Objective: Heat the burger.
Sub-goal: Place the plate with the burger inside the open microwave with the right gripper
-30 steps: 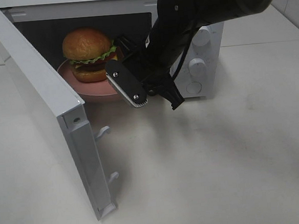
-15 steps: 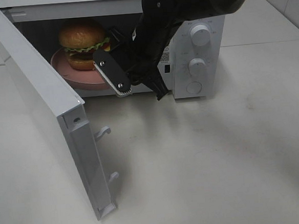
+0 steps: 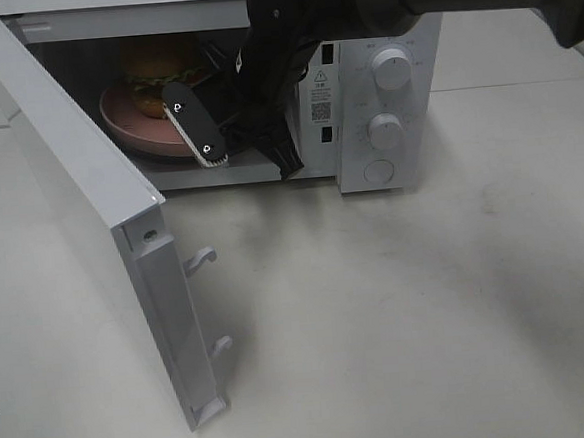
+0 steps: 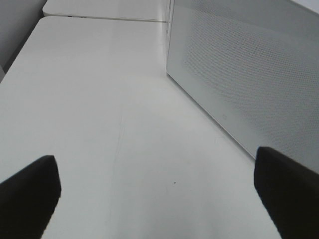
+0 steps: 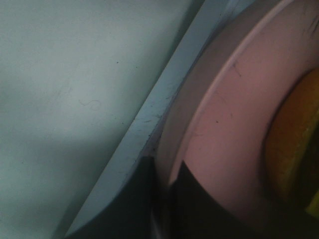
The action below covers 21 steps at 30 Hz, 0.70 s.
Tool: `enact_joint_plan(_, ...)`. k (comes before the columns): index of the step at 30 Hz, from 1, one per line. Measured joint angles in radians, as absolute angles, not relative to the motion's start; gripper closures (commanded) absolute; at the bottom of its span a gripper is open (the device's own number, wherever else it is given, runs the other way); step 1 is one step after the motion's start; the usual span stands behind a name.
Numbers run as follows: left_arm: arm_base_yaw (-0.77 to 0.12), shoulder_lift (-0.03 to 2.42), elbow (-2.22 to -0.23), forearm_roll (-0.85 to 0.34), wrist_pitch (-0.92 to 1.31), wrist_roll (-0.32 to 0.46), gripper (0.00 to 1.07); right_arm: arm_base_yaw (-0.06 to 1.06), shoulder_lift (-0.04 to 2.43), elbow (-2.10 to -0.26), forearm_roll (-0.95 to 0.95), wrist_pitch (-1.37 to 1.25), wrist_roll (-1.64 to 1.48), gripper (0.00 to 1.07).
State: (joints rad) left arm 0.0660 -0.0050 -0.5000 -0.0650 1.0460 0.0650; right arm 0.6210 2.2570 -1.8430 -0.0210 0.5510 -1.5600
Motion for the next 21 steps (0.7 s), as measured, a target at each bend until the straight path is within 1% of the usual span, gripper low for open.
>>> enact_joint_plan(8, 0.066, -0.005, -0.500, -0.065, 1.046, 0.065, 0.09, 0.620, 2.339, -1.942, -0.042, 0.567, -1.519, 1.03)
enact_joint_plan(9, 0.066, -0.005, -0.500, -0.065, 1.046, 0.065, 0.09, 0.620, 2.354, -1.954, -0.042, 0.565, -1.519, 0.99)
enact_joint_plan(10, 0.066, -0.005, -0.500, -0.065, 1.046, 0.065, 0.09, 0.620, 2.354, -1.954, -0.042, 0.565, -1.519, 0.99)
enact_joint_plan(11, 0.066, -0.005, -0.500, -0.065, 1.046, 0.065, 0.09, 0.620, 2.367, -1.964, -0.042, 0.558, -1.512, 0.96)
enact_joint_plan(12, 0.066, -0.005, -0.500, -0.065, 1.046, 0.065, 0.09, 0.620, 2.373, -1.968, -0.042, 0.552, -1.505, 0.90)
enact_joint_plan(13, 0.066, -0.005, -0.500, -0.065, 1.046, 0.065, 0.09, 0.620, 2.373, -1.968, -0.042, 0.552, -1.505, 0.90)
enact_joint_plan(14, 0.066, -0.005, -0.500, -0.065, 1.046, 0.065, 0.09, 0.618, 2.377, -1.974, -0.042, 0.525, -1.483, 0.82)
enact_joint_plan(15, 0.066, -0.005, -0.500, -0.065, 1.046, 0.065, 0.09, 0.616, 2.377, -1.977, -0.042, 0.510, -1.470, 0.77)
enact_joint_plan(16, 0.066, -0.005, -0.500, -0.065, 1.046, 0.065, 0.09, 0.616, 2.377, -1.977, -0.042, 0.510, -1.470, 0.77)
enact_joint_plan(17, 0.066, -0.005, -0.500, -0.065, 1.046, 0.065, 0.09, 0.612, 2.376, -1.982, -0.042, 0.488, -1.450, 0.67)
enact_joint_plan(18, 0.066, -0.005, -0.500, -0.065, 1.046, 0.065, 0.09, 0.610, 2.375, -1.985, -0.042, 0.483, -1.441, 0.63)
enact_joint_plan(19, 0.066, -0.005, -0.500, -0.065, 1.046, 0.065, 0.09, 0.610, 2.375, -1.985, -0.042, 0.483, -1.441, 0.63)
enact_joint_plan(20, 0.066, -0.005, -0.500, -0.065, 1.046, 0.065, 0.09, 0.606, 2.375, -1.985, -0.042, 0.480, -1.429, 0.56)
enact_joint_plan(21, 0.066, -0.005, -0.500, -0.065, 1.046, 0.065, 0.09, 0.603, 2.375, -1.985, -0.042, 0.484, -1.419, 0.53)
